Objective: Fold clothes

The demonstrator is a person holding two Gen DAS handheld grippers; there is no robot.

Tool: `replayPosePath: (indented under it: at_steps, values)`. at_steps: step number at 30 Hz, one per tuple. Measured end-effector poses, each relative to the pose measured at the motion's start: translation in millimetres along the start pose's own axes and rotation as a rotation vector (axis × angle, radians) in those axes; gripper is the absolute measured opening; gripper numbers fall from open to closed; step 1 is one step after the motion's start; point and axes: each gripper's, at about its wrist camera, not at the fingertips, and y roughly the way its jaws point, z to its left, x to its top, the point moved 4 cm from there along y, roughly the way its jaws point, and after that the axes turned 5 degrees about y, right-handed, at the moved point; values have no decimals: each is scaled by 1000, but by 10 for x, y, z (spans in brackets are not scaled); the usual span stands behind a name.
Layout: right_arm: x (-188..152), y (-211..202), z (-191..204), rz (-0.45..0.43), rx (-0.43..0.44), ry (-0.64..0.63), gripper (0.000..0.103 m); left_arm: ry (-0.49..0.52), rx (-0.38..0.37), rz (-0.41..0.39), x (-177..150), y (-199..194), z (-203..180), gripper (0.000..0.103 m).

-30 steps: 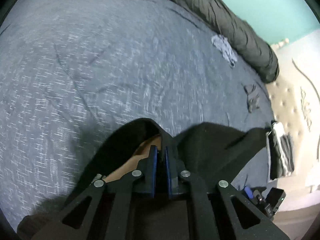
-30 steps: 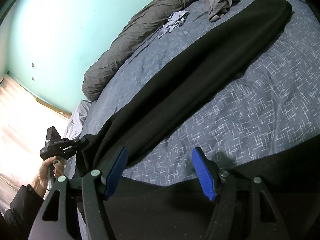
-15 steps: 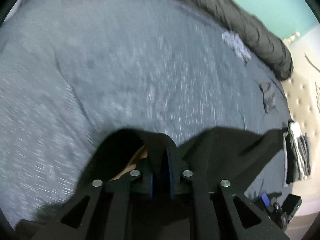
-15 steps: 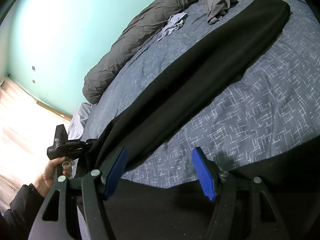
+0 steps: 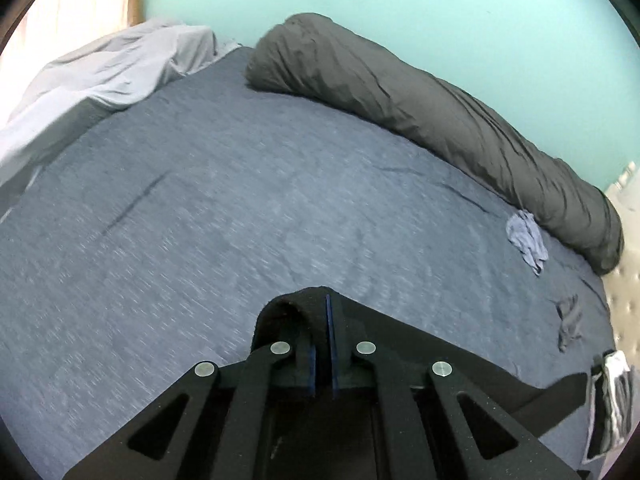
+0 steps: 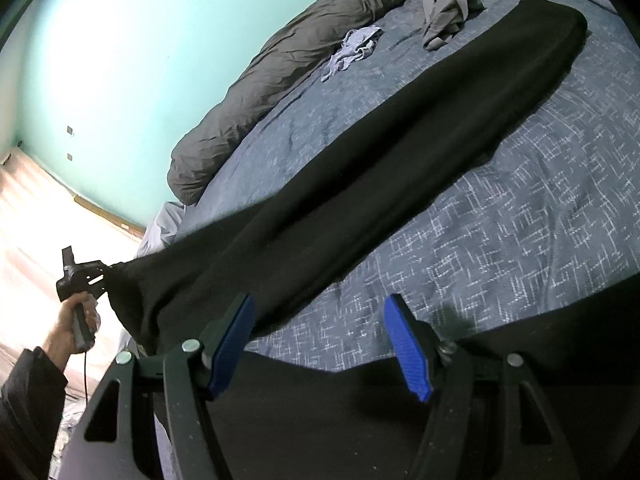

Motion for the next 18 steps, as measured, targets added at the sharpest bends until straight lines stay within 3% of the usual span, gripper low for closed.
replayPosePath:
  at_steps: [9,13,18]
  values:
    - [-58,84,-41,25,-25,-29,68,-41,5,41,-23,649,82,4]
    - [-59,108,-63,26,-35,-41,68,-42,3,19,65,784,75,4]
    - [-90,166,-88,37,-50,-49,68,-111,2,121,-70,1078,199,9]
